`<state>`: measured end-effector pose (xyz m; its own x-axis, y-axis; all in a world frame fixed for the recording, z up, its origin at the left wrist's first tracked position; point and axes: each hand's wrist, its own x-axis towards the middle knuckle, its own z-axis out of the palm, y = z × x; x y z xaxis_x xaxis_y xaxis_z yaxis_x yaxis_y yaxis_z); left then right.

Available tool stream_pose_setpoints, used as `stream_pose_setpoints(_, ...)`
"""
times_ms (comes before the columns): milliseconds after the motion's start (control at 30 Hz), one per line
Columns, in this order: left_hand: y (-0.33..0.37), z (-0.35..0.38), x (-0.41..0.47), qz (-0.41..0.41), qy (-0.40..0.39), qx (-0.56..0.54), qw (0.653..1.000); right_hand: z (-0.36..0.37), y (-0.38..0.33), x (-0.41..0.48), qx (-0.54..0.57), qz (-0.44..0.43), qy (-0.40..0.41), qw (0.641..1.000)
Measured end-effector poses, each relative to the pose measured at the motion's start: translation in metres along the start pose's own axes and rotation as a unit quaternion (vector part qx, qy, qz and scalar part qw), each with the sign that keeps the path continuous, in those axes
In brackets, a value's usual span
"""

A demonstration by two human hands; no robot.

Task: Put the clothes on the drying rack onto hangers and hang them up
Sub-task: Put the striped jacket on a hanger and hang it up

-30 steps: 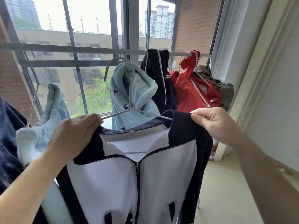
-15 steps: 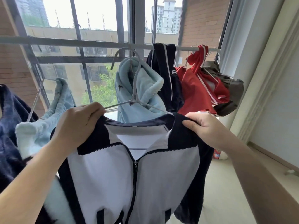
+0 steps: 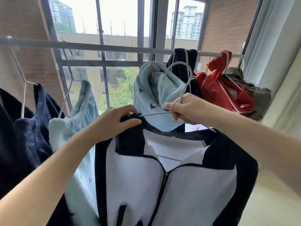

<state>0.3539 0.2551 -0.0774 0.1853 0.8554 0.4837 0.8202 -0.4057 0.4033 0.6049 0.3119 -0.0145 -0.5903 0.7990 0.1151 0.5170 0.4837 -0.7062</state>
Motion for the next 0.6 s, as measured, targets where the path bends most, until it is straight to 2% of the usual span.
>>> stream_pose_setpoints(67,-0.025,-0.007,-0.009,-0.063,-0.038,0.002,0.997,-0.008,0.002,0.006,0.004,0.012,0.037,0.999)
stream_pose_setpoints(133,-0.040,-0.011,-0.018,-0.161,-0.093,0.012,0.983,-0.014,0.003,0.010,0.020,0.036,0.028,0.999)
stream_pose_setpoints(167,-0.039,-0.011,-0.019,-0.226,-0.138,0.054,0.963,-0.016,0.002,0.011,0.036,0.055,-0.002,0.998)
stream_pose_setpoints(200,-0.042,-0.011,-0.023,-0.228,-0.176,0.169,0.942,-0.015,0.001,0.011,0.056,0.074,-0.039,0.995)
stream_pose_setpoints(233,-0.045,-0.011,-0.023,-0.259,-0.184,0.207,0.925,-0.013,-0.002,0.010,0.070,0.091,-0.080,0.990)
stream_pose_setpoints(267,-0.046,-0.011,-0.021,-0.259,-0.147,0.192,0.935,-0.013,-0.005,0.008,0.079,0.102,-0.113,0.985)
stream_pose_setpoints(333,-0.049,-0.015,-0.016,-0.216,-0.105,0.273,0.932,-0.011,-0.014,0.007,0.077,0.104,-0.155,0.979)
stream_pose_setpoints(367,-0.052,-0.015,-0.013,-0.206,-0.098,0.307,0.924,-0.011,-0.017,0.009,0.067,0.097,-0.153,0.981)
stream_pose_setpoints(467,-0.051,-0.021,-0.005,-0.240,-0.100,0.363,0.895,-0.007,-0.025,0.018,0.014,0.070,-0.079,0.994)
stream_pose_setpoints(600,-0.045,-0.044,0.007,-0.259,-0.120,0.382,0.879,0.002,-0.035,0.029,0.034,0.078,-0.080,0.993)
